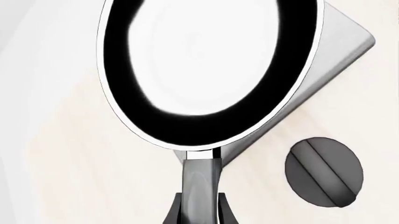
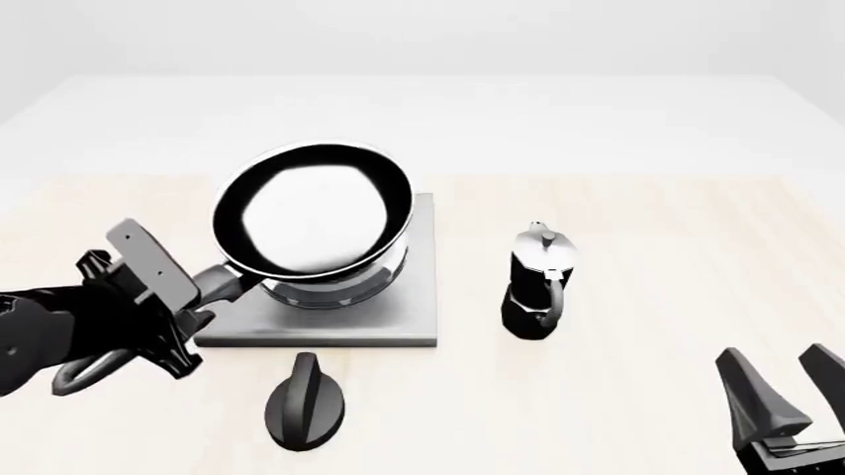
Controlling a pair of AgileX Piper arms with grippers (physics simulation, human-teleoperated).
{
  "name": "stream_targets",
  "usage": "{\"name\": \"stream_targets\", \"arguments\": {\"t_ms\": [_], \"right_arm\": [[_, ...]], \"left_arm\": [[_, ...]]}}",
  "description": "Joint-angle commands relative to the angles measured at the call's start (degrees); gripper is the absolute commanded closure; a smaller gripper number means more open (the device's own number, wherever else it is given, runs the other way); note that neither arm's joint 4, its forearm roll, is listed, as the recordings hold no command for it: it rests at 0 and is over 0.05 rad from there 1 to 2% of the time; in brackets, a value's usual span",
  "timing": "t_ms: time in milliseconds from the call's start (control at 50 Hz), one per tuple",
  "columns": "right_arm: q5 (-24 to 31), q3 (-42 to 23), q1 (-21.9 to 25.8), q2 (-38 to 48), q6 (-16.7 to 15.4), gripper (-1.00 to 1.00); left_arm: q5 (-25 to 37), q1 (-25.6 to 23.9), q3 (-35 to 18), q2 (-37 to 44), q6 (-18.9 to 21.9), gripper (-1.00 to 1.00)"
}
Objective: Turn on the stove and put the frying pan on it.
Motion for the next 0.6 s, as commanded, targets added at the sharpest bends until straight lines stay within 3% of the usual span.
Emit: {"name": "stream_targets", "arguments": {"t_ms": [20,600], "right_arm": [[0.04,0.0,-0.17,-0.03,0.0,-1.0],[0.2,0.0,-0.62,-0.09,0.23,-1.0]], "left_arm": [[-2.12,-0.22,0.0,0.44,0.81,1.0],[-7.15,-0.23,2.95,4.83,1.31,1.0]]}}
